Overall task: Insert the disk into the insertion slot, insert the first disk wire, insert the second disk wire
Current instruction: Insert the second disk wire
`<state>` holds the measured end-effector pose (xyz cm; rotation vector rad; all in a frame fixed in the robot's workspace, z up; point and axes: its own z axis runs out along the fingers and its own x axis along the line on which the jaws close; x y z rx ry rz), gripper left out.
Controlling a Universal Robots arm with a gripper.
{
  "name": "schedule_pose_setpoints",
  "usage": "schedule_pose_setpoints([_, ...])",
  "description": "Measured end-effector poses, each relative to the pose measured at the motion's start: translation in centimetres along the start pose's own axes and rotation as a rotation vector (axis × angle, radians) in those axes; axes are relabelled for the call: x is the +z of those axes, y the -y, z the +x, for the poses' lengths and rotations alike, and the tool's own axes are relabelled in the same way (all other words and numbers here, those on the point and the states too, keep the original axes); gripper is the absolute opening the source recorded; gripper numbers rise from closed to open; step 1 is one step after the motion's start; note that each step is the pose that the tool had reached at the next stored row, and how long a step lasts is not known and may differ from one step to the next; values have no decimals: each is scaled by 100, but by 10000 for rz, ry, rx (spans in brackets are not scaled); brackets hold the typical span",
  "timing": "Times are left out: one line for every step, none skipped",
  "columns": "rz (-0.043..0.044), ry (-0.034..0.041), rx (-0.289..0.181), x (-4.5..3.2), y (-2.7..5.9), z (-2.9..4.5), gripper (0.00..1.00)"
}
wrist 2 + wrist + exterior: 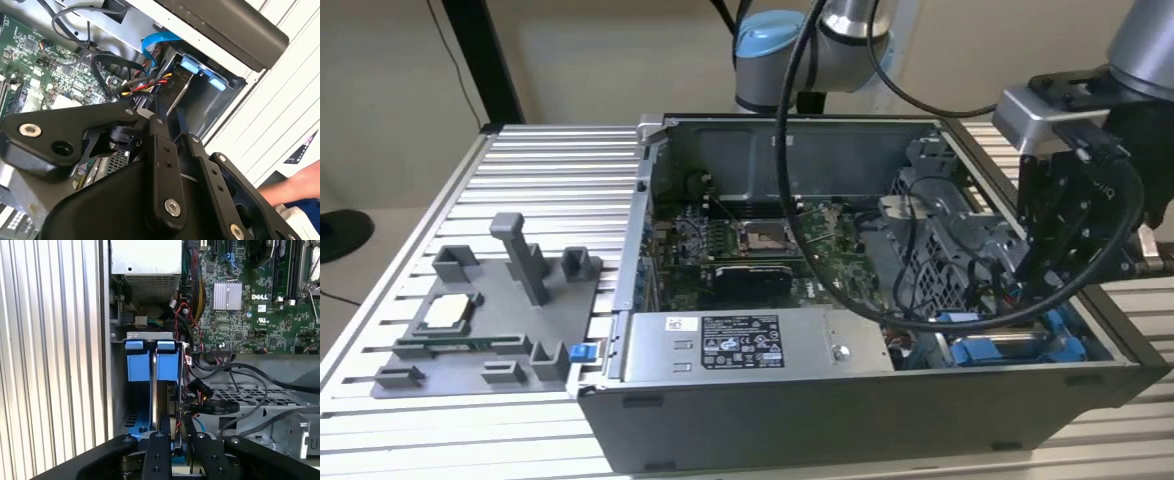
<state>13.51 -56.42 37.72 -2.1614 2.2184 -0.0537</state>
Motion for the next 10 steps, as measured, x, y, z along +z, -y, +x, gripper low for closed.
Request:
schedule_pose_setpoints([0,-1,3,-38,2,0,100])
schedule_pose_setpoints([0,-2,6,-74,4,0,100])
schedule_pose_setpoints([0,-3,7,-103,6,-1,100])
schedule_pose_setpoints([0,-1,8,-119,7,-1,100])
schedule_pose_setpoints([0,0,7,-124,7,-1,100])
schedule_pose_setpoints([0,0,7,-124,7,-1,100])
schedule_pose_setpoints([0,1,8,-126,7,-1,100])
schedule_pose_setpoints([0,-1,7,-128,7,-1,100])
schedule_pose_setpoints([0,0,7,-128,7,-1,100])
schedule_pose_setpoints([0,0,7,-129,7,-1,100])
